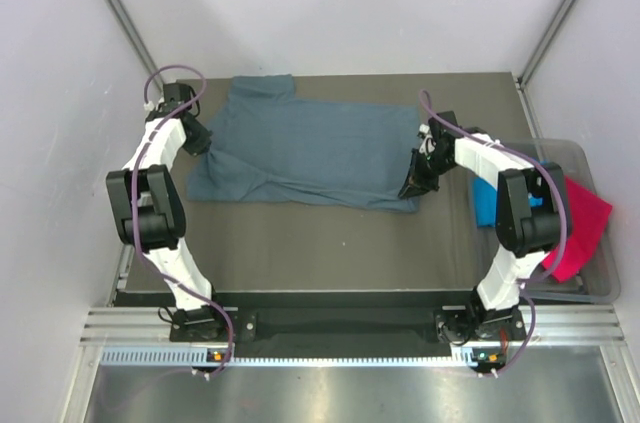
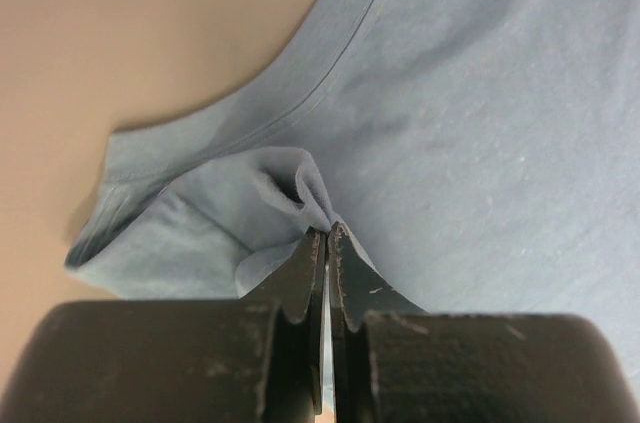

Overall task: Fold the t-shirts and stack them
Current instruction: Fold the tshirt

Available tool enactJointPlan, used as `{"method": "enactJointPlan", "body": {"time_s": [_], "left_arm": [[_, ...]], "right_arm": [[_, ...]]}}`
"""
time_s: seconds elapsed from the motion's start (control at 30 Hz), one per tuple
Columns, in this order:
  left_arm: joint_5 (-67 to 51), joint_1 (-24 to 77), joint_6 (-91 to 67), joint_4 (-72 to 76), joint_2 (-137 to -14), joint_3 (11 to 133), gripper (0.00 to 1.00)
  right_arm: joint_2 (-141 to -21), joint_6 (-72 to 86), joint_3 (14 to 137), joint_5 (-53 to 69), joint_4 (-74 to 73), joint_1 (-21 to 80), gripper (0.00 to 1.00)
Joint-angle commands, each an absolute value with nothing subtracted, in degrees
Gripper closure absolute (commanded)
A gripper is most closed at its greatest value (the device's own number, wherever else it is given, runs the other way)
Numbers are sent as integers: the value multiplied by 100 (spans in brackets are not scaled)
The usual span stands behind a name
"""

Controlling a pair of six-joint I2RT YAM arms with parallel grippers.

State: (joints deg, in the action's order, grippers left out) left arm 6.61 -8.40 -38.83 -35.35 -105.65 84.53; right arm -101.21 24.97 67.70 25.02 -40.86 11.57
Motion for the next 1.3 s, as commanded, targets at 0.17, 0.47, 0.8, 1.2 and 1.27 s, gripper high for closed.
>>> {"method": "enactJointPlan", "body": {"time_s": [0.17,0.47,0.8,1.2,1.27], "left_arm": [[887,-835,-3797,-3392,-10916,9193,100],[1055,-931,-3797,-3454,-11065,9334,100],[800,-1011,-3814,-3402,-11188,9273,100],[466,-1011,-3815,-3164,-11285,9220,100],[466,-1011,-3797,-3164,-11311,9228,100]], "right_arm": [[-10730,2268,7812,2707,-4377,914,95],[-11513,2171,8613,2918,-4614,923,93],[-12067,2092,9668,2585,-5088,914,92],[-11926,2206,9518,2215,-4790,817,87],[-11953,2215,9545,2163,-4790,826,86]]}}
